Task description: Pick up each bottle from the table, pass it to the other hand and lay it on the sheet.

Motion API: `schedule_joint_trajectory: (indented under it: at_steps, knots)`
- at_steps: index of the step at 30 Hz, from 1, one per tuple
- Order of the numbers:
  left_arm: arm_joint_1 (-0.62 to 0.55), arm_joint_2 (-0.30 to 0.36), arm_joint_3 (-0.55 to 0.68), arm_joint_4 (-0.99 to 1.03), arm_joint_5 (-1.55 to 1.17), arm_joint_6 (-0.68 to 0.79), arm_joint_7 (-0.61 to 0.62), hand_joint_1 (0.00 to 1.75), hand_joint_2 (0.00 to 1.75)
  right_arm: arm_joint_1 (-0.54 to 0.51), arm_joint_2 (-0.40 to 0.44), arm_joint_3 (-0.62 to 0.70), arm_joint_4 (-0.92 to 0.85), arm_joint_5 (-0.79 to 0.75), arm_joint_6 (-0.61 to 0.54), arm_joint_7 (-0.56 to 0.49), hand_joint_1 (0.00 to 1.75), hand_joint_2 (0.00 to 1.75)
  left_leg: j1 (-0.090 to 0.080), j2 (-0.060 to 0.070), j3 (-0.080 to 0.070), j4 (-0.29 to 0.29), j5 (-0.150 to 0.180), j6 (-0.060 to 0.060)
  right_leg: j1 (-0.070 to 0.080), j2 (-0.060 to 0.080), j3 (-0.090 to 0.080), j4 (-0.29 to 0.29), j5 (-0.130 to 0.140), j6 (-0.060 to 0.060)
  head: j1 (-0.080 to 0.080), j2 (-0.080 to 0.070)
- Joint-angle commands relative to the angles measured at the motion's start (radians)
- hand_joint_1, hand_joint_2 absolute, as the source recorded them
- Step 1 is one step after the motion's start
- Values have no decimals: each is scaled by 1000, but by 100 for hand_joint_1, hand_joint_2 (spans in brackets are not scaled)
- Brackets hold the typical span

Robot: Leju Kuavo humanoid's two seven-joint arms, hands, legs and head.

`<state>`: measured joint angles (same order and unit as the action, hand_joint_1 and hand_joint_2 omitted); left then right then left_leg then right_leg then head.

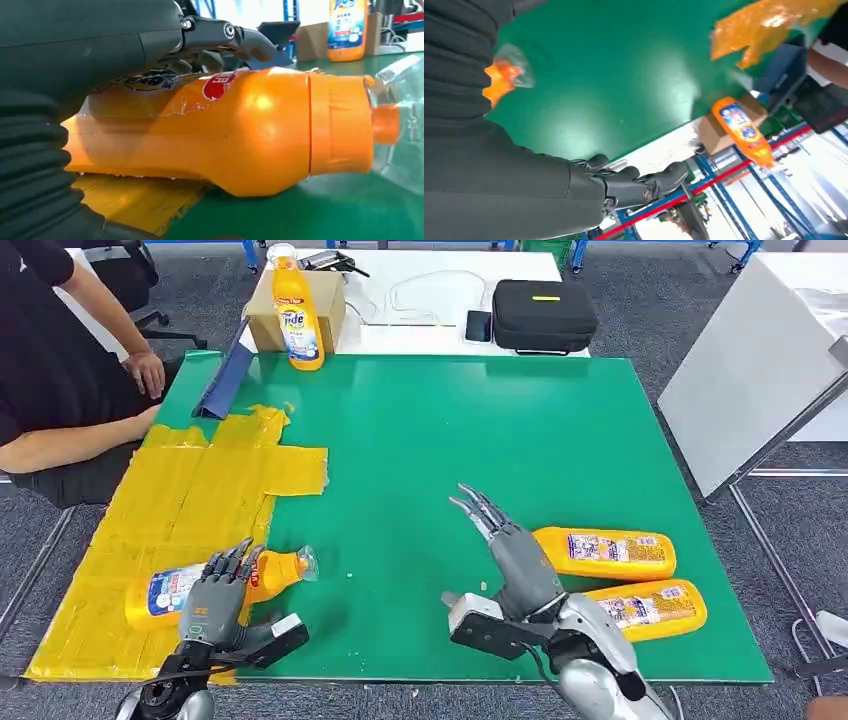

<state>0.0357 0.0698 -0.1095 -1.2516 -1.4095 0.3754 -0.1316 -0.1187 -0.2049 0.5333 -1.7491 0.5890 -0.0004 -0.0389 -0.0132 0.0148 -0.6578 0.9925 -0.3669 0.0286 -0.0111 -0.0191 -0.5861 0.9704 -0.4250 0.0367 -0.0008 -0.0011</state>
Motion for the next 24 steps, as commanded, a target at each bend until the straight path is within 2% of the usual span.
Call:
schedule_joint_trajectory:
  at_steps: [1, 3, 6, 7, 8, 11, 14, 16, 17, 20, 21, 24]
  knots:
    - [4, 21, -12, 88, 32, -27, -14, 0, 0, 23, -72, -12, -26, -4, 22, 6, 0, 175, 0, 0, 4, 0, -2, -2, 0, 2, 3, 0, -1, -1, 0, 0]
    - [26, 3, 30, 35, 135, -19, -76, 0, 0, 92, -115, -54, -69, 1, 20, -4, 0, 175, 1, -1, 6, 0, -2, -3, 0, 1, 5, 0, -2, -2, 0, 0]
    - [86, -71, 130, -140, 390, -75, -229, 0, 0, 251, -177, -142, -165, 69, 15, -16, 0, 175, 1, -5, 6, 1, -3, -3, 1, -3, 6, -1, -3, -1, 0, 0]
    - [105, -99, 161, -200, 468, -104, -268, 0, 0, 303, -200, -167, -197, 94, 5, -11, 0, 175, 1, -7, 5, 1, -2, -2, 1, -5, 6, -1, -3, 0, 0, 0]
    - [136, -123, 197, -266, 578, -213, -275, 0, 0, 381, -213, -205, -216, 62, 21, 10, 0, 175, 2, -8, 6, 2, -4, -2, 1, -6, 8, 0, -5, 0, 0, 0]
    - [190, -201, 288, -398, 763, -276, -370, 0, 0, 526, -243, -284, -225, 69, -78, 38, 0, 175, 2, -8, 6, 3, -7, 0, 1, -6, 9, -1, -6, 1, 0, 0]
    - [201, -217, 298, -439, 769, -282, -363, 0, 0, 555, -250, -314, -237, 71, -88, 41, 0, 175, -1, -5, 4, 3, -8, 2, -1, -4, 6, 0, -6, 4, 0, 0]
    - [202, -254, 324, -481, 845, -278, -390, 0, 0, 593, -235, -376, -250, 48, -81, 86, 0, 175, -2, -3, 4, 2, -10, 2, -2, -1, 9, 0, -6, 3, 0, 0]
    - [207, -268, 333, -517, 903, -279, -403, 0, 0, 632, -216, -450, -253, 38, -84, 105, 0, 175, -3, -3, 0, 1, -8, 3, -2, -2, 11, 0, -4, 4, 0, 0]
    - [222, -280, 352, -592, 971, -258, -402, 0, 0, 684, -135, -641, -246, 21, 1, 27, 0, 175, -1, -5, 5, 4, -11, 1, -1, -4, 12, 1, -7, 3, 0, 0]
    - [223, -286, 359, -600, 975, -247, -398, 0, 0, 685, -110, -674, -245, 39, 17, 20, 0, 175, -3, -4, 3, 2, -9, 3, -3, -4, 3, 1, -7, 4, 0, 0]
    - [221, -280, 374, -612, 1022, -231, -391, 0, 0, 664, -34, -795, -235, 98, 88, -11, 0, 175, -2, -3, 5, 2, -11, 1, -2, -2, 5, -1, -9, 2, 0, 0]
